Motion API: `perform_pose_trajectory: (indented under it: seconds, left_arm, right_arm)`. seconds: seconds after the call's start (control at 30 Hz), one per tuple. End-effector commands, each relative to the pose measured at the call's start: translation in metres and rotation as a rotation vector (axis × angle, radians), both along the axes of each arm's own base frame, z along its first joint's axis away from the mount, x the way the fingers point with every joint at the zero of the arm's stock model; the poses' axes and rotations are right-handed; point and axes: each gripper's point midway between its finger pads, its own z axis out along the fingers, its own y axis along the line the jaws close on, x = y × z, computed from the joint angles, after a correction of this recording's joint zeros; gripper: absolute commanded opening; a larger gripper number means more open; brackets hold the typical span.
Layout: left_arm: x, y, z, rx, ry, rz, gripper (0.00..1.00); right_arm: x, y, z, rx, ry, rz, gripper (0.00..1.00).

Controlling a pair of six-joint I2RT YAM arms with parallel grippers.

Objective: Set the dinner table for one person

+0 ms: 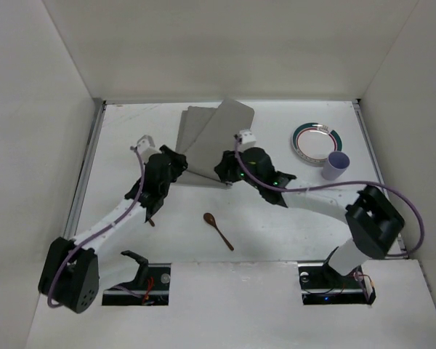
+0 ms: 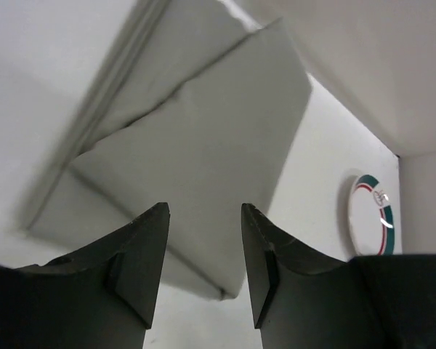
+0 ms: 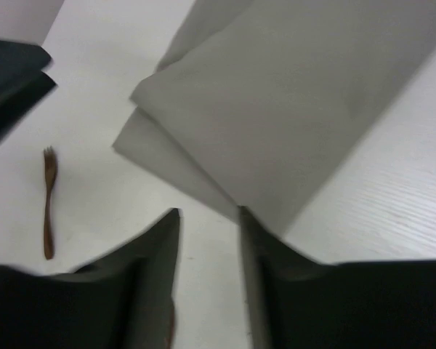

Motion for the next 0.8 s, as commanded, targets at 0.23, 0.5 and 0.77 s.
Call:
perform_pose_trajectory:
  seconds: [0.23,0.5,0.77]
  left_arm:
    - [-0.075,0.104,-0.083,-0.134,0.160,0.288,0.41]
    - [-0.088,0.109,-0.104,-0.216,0.196,0.316,0.41]
    - [-0.091,0.105,-0.116,-0.234,0.200,0.288,0.41]
  right_arm:
    - [0.038,0.127,-0.012,-0.234,0.019,0.215,0.72]
    - [0.074,0.158,-0.044,-0.430,0.083,0.193,0.74]
    - [0.084,0.172,-0.064,-0.573,0.067,0.152,0.72]
